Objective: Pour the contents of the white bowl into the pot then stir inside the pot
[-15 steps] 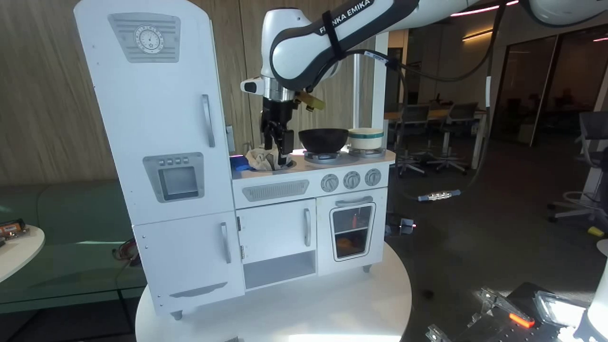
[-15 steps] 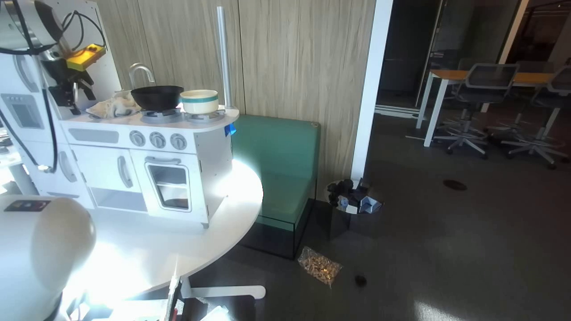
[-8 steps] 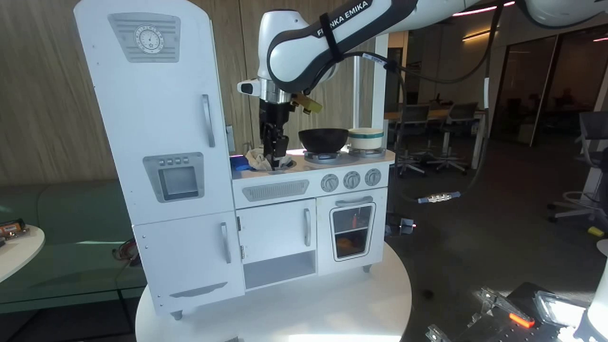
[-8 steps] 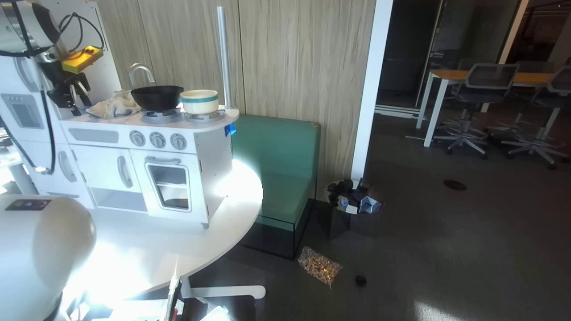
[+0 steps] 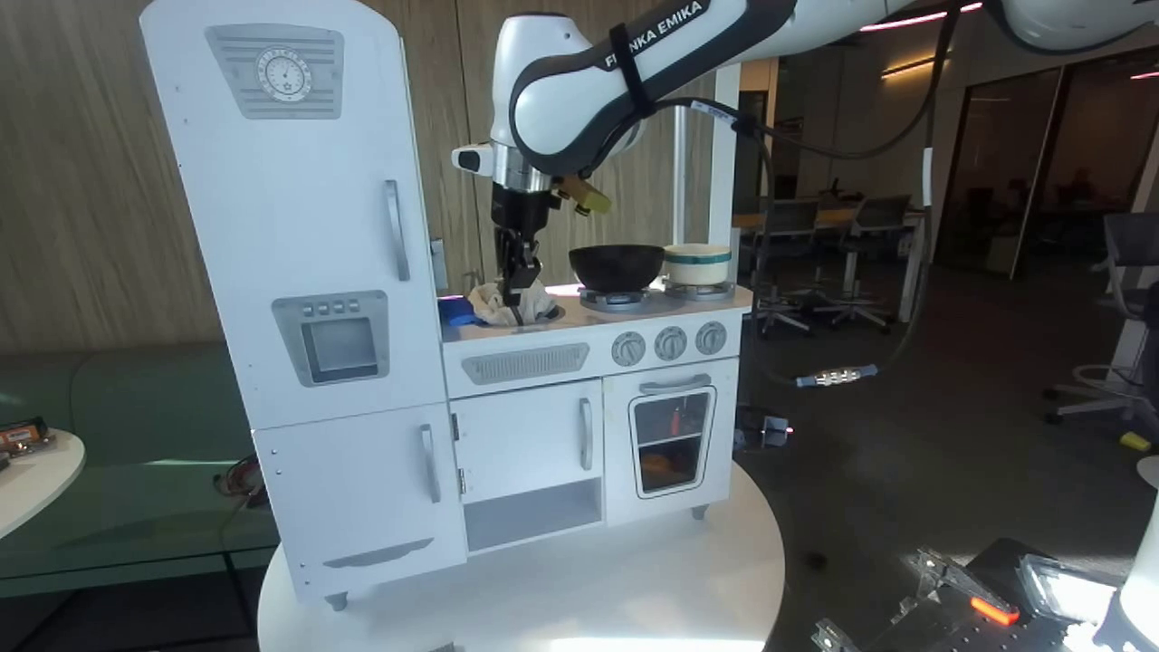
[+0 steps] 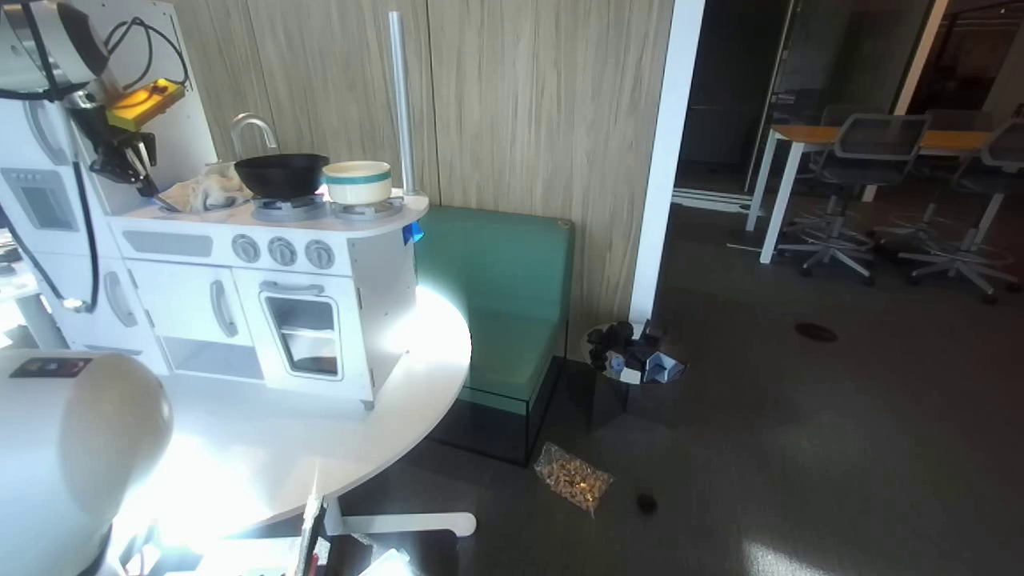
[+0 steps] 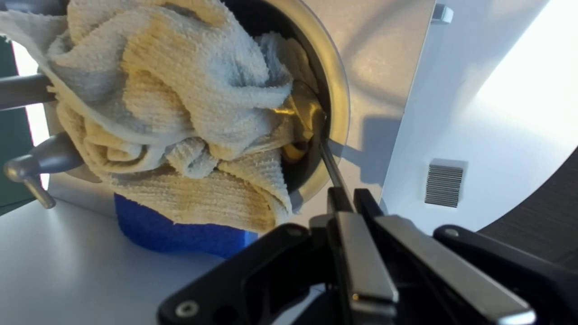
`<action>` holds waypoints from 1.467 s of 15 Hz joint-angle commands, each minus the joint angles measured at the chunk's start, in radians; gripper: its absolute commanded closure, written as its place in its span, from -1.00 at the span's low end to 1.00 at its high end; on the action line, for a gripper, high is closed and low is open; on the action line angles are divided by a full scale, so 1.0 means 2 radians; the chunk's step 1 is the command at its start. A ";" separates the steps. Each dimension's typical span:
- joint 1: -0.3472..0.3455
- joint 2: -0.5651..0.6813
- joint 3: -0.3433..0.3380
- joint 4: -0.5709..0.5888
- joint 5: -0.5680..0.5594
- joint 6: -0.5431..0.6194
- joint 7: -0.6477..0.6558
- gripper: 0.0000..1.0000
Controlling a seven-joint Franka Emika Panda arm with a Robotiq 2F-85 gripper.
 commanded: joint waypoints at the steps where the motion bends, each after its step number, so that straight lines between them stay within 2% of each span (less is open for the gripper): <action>1: 0.002 -0.002 -0.001 0.003 -0.004 0.010 0.016 0.96; 7: 0.002 -0.002 -0.001 0.003 -0.005 0.013 0.024 0.96; 8: -0.017 -0.078 0.005 -0.041 0.046 0.038 0.019 0.96; 10: -0.019 -0.095 0.003 -0.043 0.062 0.065 0.028 0.96; 17: -0.034 -0.226 -0.041 -0.079 0.048 0.121 0.097 0.96; 22: -0.062 -0.237 -0.086 -0.069 0.041 0.125 0.152 0.96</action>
